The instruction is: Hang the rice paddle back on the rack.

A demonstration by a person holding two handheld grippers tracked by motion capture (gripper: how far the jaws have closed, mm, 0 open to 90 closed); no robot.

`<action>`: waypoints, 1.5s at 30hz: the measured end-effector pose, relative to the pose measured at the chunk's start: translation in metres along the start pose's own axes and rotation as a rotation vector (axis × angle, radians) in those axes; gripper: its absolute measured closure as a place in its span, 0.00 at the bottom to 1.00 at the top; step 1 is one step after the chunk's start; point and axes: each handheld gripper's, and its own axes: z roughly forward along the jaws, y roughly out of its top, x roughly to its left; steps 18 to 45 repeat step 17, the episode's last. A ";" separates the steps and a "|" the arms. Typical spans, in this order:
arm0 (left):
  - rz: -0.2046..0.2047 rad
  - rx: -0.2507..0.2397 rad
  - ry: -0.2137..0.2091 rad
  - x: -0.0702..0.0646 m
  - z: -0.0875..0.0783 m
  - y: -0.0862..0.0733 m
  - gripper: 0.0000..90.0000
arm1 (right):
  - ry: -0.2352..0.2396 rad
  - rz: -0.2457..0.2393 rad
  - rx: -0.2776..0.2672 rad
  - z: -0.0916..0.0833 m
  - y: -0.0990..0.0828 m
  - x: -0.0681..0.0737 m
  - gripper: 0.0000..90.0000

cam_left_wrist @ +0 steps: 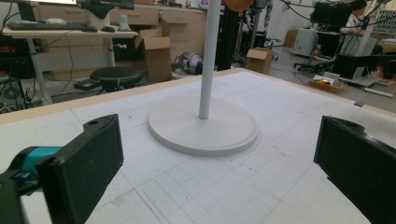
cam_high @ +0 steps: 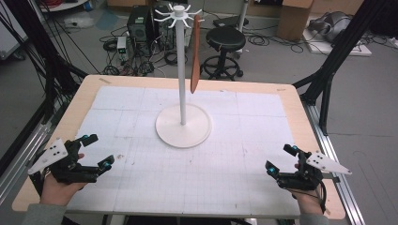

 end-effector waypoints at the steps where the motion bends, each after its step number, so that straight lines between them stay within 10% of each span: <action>1: 0.001 0.003 0.000 -0.001 0.001 -0.001 0.02 | -0.007 0.000 0.000 -0.004 0.000 -0.001 0.00; 9: 0.008 0.018 0.002 -0.004 0.004 -0.004 0.02 | 0.005 -0.013 0.002 -0.023 -0.001 -0.002 0.00; 45: -0.006 0.022 0.019 -0.003 0.003 -0.009 0.02 | 0.028 -0.033 0.032 -0.013 -0.003 0.004 0.00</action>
